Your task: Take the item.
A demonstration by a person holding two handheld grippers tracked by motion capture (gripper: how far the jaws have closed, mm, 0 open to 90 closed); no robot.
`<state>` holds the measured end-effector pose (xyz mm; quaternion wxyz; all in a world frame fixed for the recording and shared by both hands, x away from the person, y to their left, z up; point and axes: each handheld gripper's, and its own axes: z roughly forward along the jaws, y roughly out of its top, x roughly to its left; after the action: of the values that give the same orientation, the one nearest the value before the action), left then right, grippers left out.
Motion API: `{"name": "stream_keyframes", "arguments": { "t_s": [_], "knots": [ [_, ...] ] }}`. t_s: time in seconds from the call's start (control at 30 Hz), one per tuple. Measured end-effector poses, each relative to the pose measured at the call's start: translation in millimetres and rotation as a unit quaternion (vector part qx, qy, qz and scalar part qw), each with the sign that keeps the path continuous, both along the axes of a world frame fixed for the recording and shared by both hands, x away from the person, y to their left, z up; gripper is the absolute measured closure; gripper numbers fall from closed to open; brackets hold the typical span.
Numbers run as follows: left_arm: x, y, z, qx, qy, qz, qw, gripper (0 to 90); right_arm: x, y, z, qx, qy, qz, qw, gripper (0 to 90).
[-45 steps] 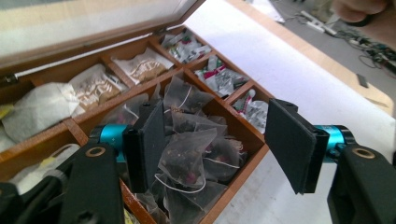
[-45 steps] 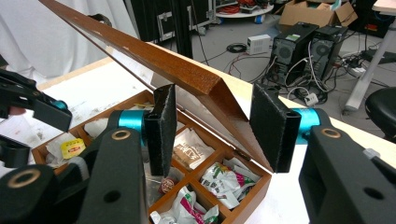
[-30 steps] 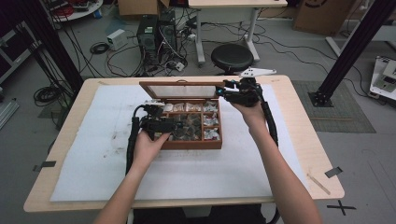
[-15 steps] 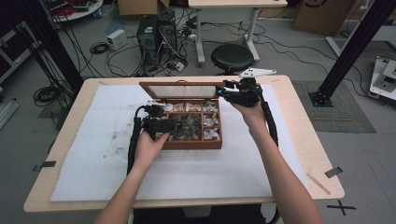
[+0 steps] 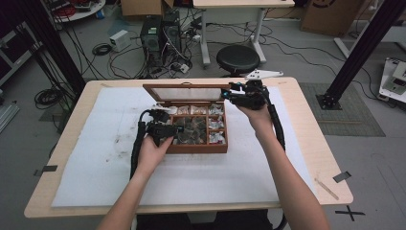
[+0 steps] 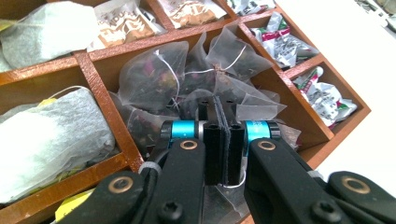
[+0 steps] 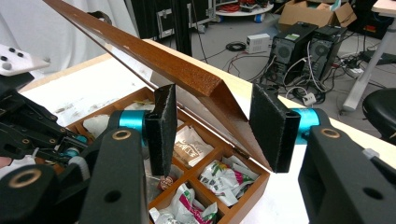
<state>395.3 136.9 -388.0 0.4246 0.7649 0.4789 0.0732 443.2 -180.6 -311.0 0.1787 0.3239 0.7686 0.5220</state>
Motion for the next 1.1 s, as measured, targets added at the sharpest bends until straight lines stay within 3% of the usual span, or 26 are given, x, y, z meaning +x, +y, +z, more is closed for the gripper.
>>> {"name": "stream_keyframes", "arguments": {
  "t_s": [0.27, 0.57, 0.83, 1.1],
  "knots": [
    [-9.5, 2.7, 15.8, -0.026, -0.032, -0.012, 0.9991, 89.4, 0.2, 0.1, 0.1, -0.002, -0.004, -0.001, 1.0000, 53.3],
    [-20.9, 13.9, 40.2, -0.037, -0.063, -0.017, 0.9972, 89.4, -0.1, 0.5, 0.8, -0.004, -0.003, -0.002, 1.0000, 53.4],
    [-33.9, 39.9, 69.7, -0.046, -0.093, -0.004, 0.9946, 89.4, 0.0, 0.8, 0.9, -0.004, -0.004, -0.003, 1.0000, 53.5],
    [-45.8, 74.2, 85.1, -0.047, -0.111, 0.025, 0.9924, 89.4, 0.1, 1.0, 1.2, -0.005, -0.005, -0.003, 1.0000, 53.5]
  ]
}}
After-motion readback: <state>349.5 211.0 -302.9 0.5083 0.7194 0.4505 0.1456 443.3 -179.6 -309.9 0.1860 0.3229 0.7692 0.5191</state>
